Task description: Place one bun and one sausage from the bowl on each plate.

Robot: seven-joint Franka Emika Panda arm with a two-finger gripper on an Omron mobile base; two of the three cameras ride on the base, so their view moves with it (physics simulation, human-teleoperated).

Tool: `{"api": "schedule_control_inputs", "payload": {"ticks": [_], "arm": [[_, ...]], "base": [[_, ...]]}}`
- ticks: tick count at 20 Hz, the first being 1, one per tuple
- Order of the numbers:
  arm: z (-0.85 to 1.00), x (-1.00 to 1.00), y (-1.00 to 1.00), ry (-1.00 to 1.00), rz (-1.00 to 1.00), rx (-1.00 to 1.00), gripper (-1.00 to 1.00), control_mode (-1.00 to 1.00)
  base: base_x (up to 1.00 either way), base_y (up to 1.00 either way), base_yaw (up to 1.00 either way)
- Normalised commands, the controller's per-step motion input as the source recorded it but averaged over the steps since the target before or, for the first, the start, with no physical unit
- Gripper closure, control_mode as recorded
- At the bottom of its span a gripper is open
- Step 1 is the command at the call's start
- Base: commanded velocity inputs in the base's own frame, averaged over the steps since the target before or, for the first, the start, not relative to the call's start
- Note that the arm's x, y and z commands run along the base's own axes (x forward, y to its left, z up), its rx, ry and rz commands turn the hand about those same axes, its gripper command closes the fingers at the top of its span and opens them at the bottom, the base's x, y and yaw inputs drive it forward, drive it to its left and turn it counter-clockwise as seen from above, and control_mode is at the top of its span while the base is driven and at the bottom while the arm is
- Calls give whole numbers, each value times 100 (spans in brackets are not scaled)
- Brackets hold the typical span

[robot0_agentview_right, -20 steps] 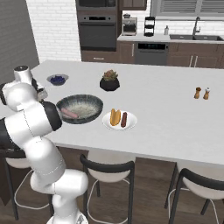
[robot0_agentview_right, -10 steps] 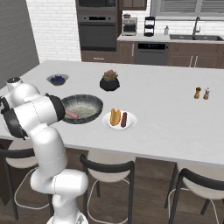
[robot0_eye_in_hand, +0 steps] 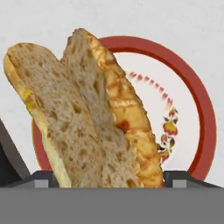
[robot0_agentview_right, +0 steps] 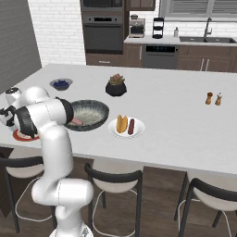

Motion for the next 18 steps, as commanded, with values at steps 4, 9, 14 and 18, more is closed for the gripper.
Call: {"api": "schedule_control_inputs", "payload": {"ticks": [4,9,14,18], "arm": [[0,58,0,8,0,-9,100,-100],[-15,36,0,6,0,-4,100,-100],[-42,14,0,0,0,0,100,-100],[-16,0,-8,-1,0,0,100,-100]], "base": [[0,0,0],[0,0,0],[0,0,0],[0,0,0]]}}
